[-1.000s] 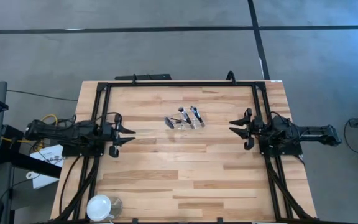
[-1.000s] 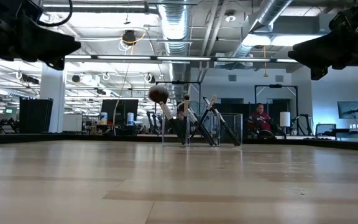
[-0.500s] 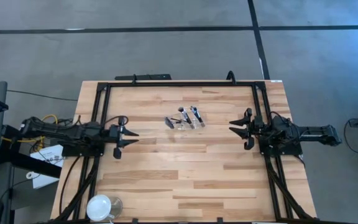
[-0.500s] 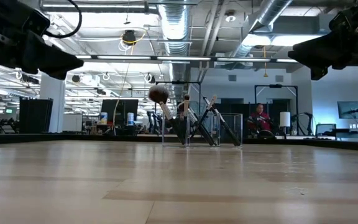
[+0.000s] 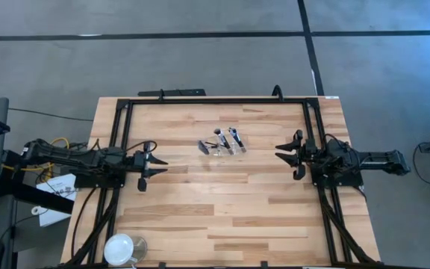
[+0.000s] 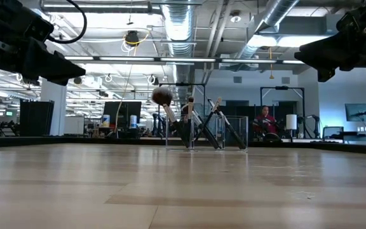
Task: Put items in baskets/containers
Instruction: Return to Home Position
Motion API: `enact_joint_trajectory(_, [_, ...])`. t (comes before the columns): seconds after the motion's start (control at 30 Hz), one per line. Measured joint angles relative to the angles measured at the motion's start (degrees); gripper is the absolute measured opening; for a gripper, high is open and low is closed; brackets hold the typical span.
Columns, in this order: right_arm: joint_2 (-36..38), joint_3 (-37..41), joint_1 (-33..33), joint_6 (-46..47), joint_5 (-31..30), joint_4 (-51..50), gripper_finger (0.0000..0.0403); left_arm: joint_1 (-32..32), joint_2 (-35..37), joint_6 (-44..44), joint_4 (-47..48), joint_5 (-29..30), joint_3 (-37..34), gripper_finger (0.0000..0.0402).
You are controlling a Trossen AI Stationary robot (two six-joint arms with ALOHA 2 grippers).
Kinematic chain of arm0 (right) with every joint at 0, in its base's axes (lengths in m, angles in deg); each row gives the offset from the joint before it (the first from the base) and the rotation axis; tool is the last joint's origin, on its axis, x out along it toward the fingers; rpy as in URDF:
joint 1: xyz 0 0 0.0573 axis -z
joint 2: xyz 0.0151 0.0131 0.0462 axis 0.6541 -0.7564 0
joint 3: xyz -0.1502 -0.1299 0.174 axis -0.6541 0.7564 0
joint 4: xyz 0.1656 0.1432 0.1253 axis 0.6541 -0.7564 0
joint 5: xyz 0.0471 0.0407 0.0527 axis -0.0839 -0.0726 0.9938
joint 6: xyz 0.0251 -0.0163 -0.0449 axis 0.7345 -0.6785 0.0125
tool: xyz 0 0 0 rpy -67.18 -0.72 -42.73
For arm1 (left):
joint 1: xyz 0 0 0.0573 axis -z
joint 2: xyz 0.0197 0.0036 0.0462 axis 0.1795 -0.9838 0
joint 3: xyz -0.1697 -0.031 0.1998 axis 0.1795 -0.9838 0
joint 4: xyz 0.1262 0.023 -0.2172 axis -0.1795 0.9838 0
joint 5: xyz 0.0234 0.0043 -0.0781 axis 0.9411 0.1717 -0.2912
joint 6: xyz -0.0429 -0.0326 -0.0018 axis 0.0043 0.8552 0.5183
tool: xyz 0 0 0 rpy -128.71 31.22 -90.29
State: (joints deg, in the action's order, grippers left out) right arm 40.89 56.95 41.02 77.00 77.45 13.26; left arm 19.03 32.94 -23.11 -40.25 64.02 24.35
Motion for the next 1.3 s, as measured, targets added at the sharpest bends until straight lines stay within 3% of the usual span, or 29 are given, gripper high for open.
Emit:
enact_joint_trajectory(0.37, [0.0,0.02,0.0,0.01,0.0,0.0,0.012,-0.01,0.0,1.42,-1.97,0.35,0.0,0.0102])
enact_joint_trajectory(0.83, [0.0,0.02,0.0,0.02,0.0,0.0,0.012,0.0,0.11,6.25,-11.85,-0.74,0.0,0.0102])
enact_joint_trajectory(1.3, [0.0,0.02,0.0,0.01,0.02,0.0,0.0121,0.0,0.0,6.13,-12.02,-0.71,0.0,0.0102])
